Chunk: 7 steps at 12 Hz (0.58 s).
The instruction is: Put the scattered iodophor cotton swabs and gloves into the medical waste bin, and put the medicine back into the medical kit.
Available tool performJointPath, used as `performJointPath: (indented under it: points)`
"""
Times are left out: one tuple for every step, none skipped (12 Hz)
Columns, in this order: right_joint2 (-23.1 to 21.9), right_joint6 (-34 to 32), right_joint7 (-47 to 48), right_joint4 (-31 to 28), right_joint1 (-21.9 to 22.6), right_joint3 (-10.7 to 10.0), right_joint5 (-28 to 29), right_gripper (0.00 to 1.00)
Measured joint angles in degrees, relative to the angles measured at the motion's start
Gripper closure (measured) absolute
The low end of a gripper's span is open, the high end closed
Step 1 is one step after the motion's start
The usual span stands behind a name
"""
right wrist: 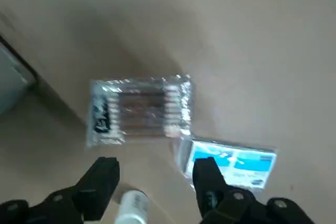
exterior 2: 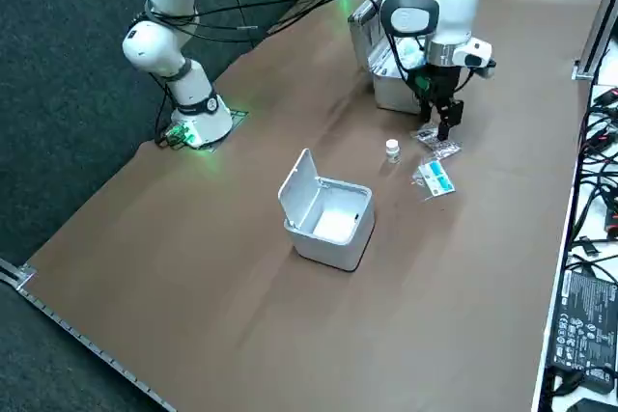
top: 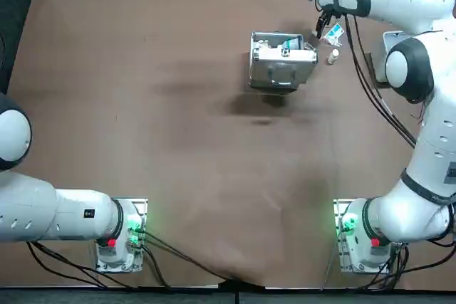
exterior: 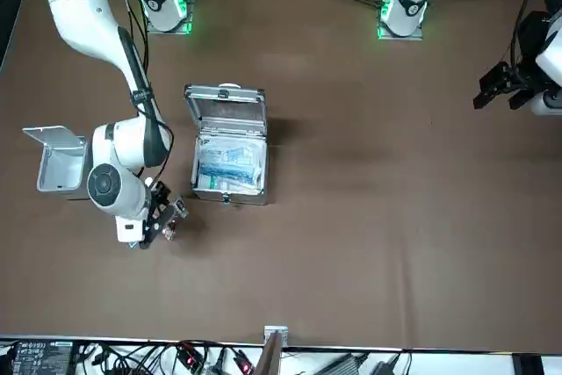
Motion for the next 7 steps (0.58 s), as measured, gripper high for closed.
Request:
performJointPath:
  points:
    - [0.3,0.1,0.0,0.0,-0.1,-0.1,-1.4,0.13]
    - [0.6,0.6,0.0,0.0,-0.2,-0.1,-2.5,0.14]
    - [1.1,1.5,0.0,-0.1,-0.3,-0.1,-3.0,0.15]
    - [1.6,2.6,0.0,-0.3,-0.4,-0.1,-3.3,0.17]
    - [2.1,3.7,0.0,-0.5,-0.5,-0.1,-3.5,0.19]
    - [2.5,4.6,-0.1,-0.8,-0.6,-0.1,-3.6,0.24]
    - [2.9,5.1,-0.2,-1.0,-0.7,-0.2,-3.6,0.24]
